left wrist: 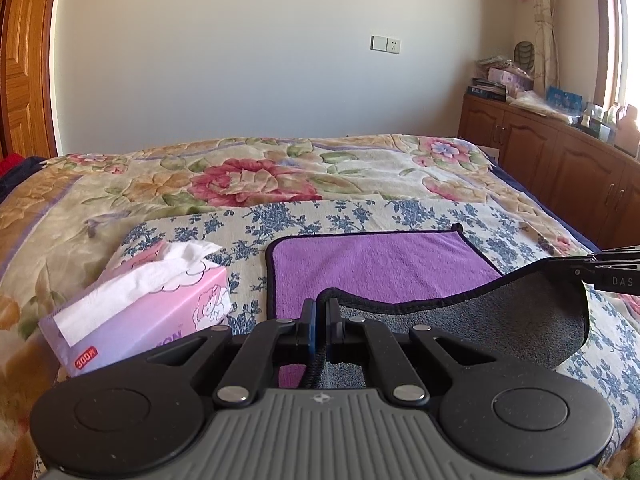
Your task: Fold towel
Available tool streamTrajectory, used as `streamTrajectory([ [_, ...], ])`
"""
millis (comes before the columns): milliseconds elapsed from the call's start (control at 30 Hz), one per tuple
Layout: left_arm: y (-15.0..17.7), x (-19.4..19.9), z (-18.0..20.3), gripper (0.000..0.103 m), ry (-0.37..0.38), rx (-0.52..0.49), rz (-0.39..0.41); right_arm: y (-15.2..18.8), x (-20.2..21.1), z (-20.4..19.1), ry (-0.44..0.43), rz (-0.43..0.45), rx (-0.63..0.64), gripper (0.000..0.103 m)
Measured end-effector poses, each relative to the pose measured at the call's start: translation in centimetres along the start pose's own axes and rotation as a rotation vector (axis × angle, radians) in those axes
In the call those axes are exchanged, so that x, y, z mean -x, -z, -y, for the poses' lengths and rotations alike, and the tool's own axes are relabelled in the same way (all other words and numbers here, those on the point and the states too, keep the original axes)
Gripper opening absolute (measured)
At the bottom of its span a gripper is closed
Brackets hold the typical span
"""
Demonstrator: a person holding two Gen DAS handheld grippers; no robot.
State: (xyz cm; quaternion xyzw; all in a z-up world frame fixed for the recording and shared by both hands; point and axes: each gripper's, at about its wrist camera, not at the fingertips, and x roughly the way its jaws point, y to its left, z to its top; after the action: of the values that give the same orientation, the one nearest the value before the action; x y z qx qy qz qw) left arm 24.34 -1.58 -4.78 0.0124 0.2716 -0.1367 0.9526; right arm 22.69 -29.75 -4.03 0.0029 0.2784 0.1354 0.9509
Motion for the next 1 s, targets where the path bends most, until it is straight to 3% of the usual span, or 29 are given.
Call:
streamTrajectory([
  [1000, -2.3, -2.6, 0.1, 0.005, -0.02, -0.019, 0.023, -2.7, -1.8, 0.1, 0.008, 0.036, 0.101, 0.004],
])
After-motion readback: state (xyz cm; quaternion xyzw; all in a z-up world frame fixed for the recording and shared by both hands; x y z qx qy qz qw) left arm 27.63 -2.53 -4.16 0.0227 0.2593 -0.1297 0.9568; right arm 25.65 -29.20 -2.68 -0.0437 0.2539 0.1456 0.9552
